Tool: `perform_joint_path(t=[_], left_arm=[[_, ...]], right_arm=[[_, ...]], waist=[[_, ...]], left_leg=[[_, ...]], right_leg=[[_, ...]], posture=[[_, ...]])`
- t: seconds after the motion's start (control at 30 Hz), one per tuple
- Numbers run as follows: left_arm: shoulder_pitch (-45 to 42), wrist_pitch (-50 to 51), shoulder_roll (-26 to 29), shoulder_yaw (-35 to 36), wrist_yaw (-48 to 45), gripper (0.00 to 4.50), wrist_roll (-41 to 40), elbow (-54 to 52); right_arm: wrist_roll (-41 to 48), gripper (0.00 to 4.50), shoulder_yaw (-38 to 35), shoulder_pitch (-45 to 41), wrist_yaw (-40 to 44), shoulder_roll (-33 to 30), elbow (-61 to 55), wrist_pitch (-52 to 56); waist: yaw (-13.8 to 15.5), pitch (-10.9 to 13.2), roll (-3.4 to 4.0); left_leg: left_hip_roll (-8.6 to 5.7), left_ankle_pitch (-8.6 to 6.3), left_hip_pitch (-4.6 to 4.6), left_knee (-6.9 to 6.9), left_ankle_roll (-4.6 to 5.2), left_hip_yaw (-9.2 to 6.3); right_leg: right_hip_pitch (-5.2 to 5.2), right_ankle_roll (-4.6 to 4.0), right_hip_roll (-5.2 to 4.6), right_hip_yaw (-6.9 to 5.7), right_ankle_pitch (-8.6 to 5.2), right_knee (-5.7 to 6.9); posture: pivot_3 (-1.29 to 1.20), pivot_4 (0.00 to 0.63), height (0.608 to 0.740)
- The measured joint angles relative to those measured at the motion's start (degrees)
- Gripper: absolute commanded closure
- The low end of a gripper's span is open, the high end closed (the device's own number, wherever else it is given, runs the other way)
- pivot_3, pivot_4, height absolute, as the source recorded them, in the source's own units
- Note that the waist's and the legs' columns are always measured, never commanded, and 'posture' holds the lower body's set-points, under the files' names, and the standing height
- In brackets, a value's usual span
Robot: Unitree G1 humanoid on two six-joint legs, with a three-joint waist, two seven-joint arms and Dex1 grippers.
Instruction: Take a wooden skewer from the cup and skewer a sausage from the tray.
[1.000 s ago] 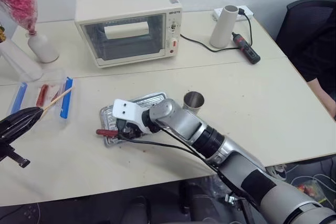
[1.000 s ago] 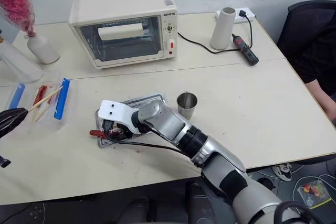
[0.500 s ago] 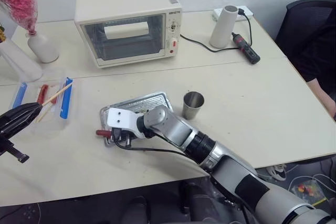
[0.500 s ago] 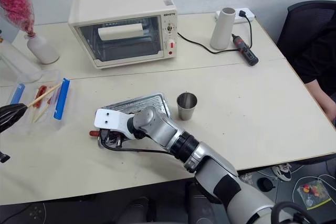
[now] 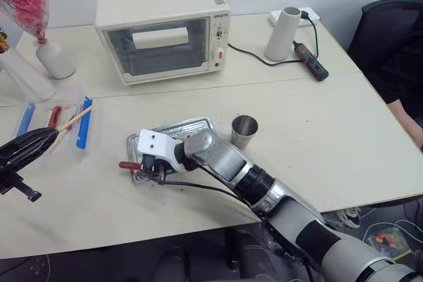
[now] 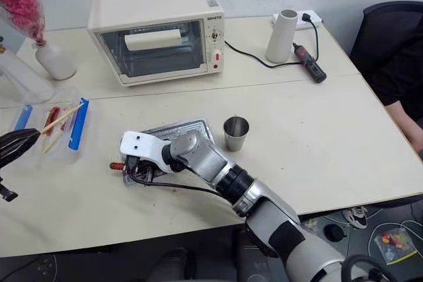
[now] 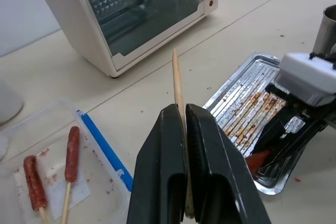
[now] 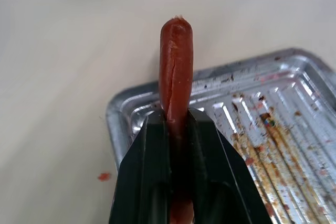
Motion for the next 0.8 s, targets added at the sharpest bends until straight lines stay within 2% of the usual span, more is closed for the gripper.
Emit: perform_joint_path(t=[0.1, 0.17, 0.27, 0.37, 0.57, 0.8], left_arm=[[-1.8, 0.3, 1.9, -2.0, -1.3, 4.5, -1.2, 0.3], [-3.7, 1.5, 4.4, -3.8, -3.1, 4.5, -3.3, 0.7], [-5.6, 3.5, 7.8, -6.0, -6.1, 4.5, -6.6, 1.2], [-8.2, 5.5, 10.3, -8.4, -8.4, 4.5, -9.9, 2.0], [-13.2, 8.3, 13.9, -14.9, -12.4, 4.5, -16.0, 1.3], [-18.9, 8.3, 15.0, -24.3, -15.2, 4.5, -17.2, -0.4]], right_arm=[[3.4, 4.37, -1.9, -1.3, 7.4, -7.5, -7.3, 1.0], [6.1, 4.37, -3.5, -3.1, 14.1, -15.0, -11.2, 1.2], [8.7, 4.37, -6.5, -4.7, 23.1, -25.1, -14.6, 0.0], [9.9, 4.37, -7.1, -4.6, 29.4, -32.1, -16.1, -2.6], [10.9, 4.37, -9.7, -4.6, 32.9, -38.7, -16.4, -5.2], [10.8, 4.37, -10.8, -4.2, 31.9, -39.6, -16.6, -5.1]], waist=[[0.4, 0.0, -0.01], [0.6, 0.0, -0.01], [0.6, 0.0, -0.01], [0.1, 0.0, 0.0], [0.2, 0.0, 0.06], [0.4, 0.0, 0.06]], left_leg=[[-0.07, -0.01, -0.01, 0.02, 0.04, -0.06], [-0.11, -0.02, -0.02, 0.04, 0.1, -0.05], [-0.13, -0.04, 0.02, 0.04, 0.15, 0.04], [-0.17, -0.05, 0.03, 0.03, 0.14, 0.16], [-0.16, 0.02, 0.1, 0.04, 0.0, 0.21], [-0.2, 0.12, 0.1, 0.06, -0.14, 0.21]], right_leg=[[0.06, 0.02, -0.02, -0.07, 0.01, -0.06], [0.09, 0.06, 0.01, -0.09, 0.03, -0.1], [0.09, 0.06, 0.09, -0.1, 0.03, -0.1], [0.06, 0.06, 0.23, -0.01, 0.03, -0.11], [0.0, 0.03, 0.55, 0.06, 0.01, -0.06], [0.0, 0.03, 0.55, 0.12, 0.01, 0.02]], posture=[[0.0, 0.15, 0.74], [0.0, 0.15, 0.74], [0.0, 0.15, 0.74], [0.0, 0.15, 0.74], [0.0, 0.15, 0.74], [0.0, 0.15, 0.74]])
